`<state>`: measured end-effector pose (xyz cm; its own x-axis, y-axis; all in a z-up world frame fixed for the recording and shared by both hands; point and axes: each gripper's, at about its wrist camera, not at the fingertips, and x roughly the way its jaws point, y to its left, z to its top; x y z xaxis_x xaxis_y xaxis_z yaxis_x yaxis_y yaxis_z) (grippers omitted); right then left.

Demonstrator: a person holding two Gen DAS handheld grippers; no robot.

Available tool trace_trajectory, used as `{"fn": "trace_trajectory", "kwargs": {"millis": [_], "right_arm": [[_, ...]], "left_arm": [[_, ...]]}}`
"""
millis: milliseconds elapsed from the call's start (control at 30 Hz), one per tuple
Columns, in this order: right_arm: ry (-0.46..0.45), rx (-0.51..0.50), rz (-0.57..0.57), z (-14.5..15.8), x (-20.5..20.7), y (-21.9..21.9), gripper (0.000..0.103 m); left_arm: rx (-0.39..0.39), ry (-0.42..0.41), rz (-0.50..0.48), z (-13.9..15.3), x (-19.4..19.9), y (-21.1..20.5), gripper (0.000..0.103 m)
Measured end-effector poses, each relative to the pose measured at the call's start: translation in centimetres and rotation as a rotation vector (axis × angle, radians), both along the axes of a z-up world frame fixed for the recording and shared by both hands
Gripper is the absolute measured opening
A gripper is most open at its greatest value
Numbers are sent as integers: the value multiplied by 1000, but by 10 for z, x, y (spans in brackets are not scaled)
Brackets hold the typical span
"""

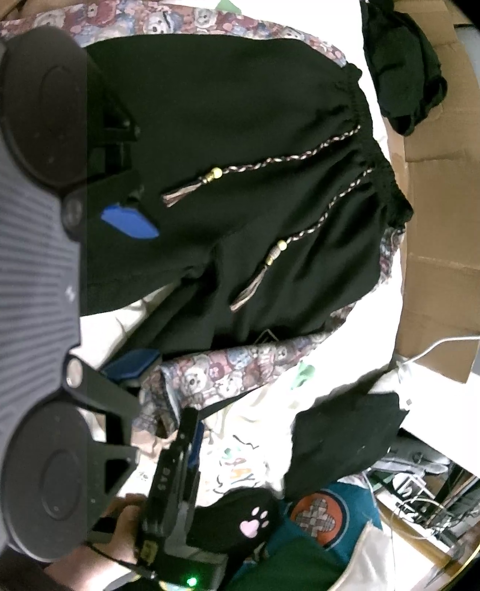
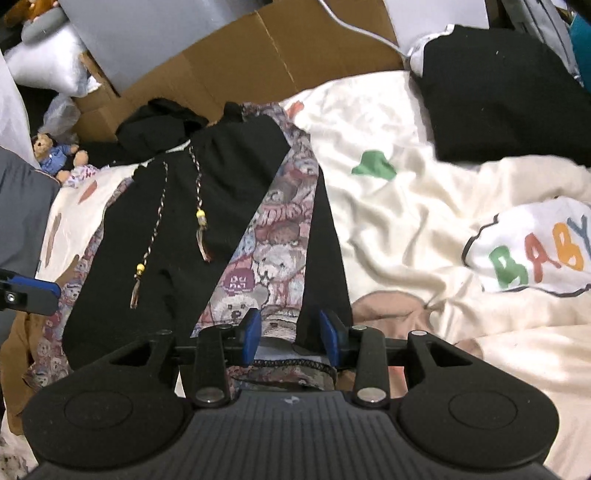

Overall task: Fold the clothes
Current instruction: 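Move the right tool to a shorts leg hem and pinch it closed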

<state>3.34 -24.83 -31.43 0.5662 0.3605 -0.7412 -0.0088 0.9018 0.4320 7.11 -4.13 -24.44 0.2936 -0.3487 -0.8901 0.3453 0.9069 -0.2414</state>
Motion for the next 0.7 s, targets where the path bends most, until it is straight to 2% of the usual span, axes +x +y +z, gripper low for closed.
{"fn": "trace_trajectory", "kwargs": {"millis": [300,367,433,533,700], "right_arm": [[63,-42,13,-19,6,8,38],[67,-58,17,-21,6,9,32],[69,-68,20,-21,6,9,20],[76,-61,9,-22,6,6,11],[70,-56,-4,-13,3,-1,7]], "left_arm": [[17,10,-10,-9,-1,1,71],[18,11,-13,-9,-1,0,71],[18,14,-17,-10,-1,-1,71],[18,17,-25,-10,-1,-3,71],[15,19,-39,-10,-1,-8,71]]}}
